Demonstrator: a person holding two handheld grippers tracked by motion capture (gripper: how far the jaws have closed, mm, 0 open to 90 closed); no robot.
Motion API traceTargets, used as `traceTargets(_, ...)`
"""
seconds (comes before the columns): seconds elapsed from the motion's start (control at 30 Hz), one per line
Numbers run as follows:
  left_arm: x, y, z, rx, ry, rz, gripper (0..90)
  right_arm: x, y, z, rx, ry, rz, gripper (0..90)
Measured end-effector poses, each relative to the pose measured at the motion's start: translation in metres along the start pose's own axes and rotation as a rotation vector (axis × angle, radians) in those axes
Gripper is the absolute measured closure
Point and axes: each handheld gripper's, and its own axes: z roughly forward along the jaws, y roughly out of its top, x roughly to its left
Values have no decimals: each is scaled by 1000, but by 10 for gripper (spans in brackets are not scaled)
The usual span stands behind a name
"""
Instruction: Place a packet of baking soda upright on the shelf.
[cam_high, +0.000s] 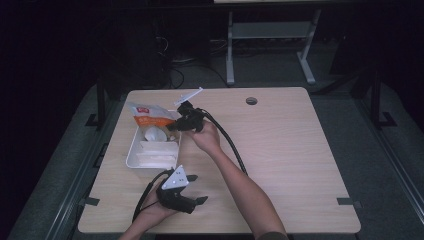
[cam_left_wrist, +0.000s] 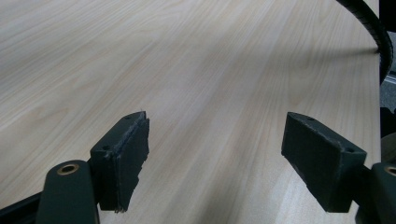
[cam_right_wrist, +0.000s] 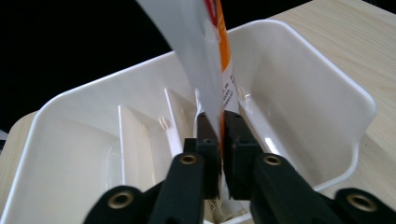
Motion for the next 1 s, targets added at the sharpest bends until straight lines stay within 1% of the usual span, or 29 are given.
traceTargets(0.07, 0, 0, 0, -2, 2, 0, 226, 0, 0, 0, 6, -7, 2, 892)
traceTargets(0.1, 0, 0, 0, -3, 3, -2, 226, -1, 0, 0, 5, -2, 3, 894)
traceTargets(0.2, 0, 0, 0, -3, 4, -3, 226, -5, -2, 0, 2, 5, 32, 894)
traceTargets(0.27, 0, 0, 0, -2, 4, -3, 226, -6, -3, 0, -2, 11, 37, 888)
traceTargets(0.43, 0, 0, 0, -1, 4, -3, 223, -2, -1, -3, 1, -3, 17, 798)
traceTargets(0.57, 0, 0, 0, 0, 4, 1, 221, -2, -2, -11, -10, -10, 16, 755)
traceTargets(0.87, -1, 0, 2, 9, 4, 3, 218, -3, -9, -31, -24, -14, 15, 688)
traceTargets(1.0, 0, 1, 2, 5, 1, 1, 217, -3, -13, -40, -25, -20, 13, 671)
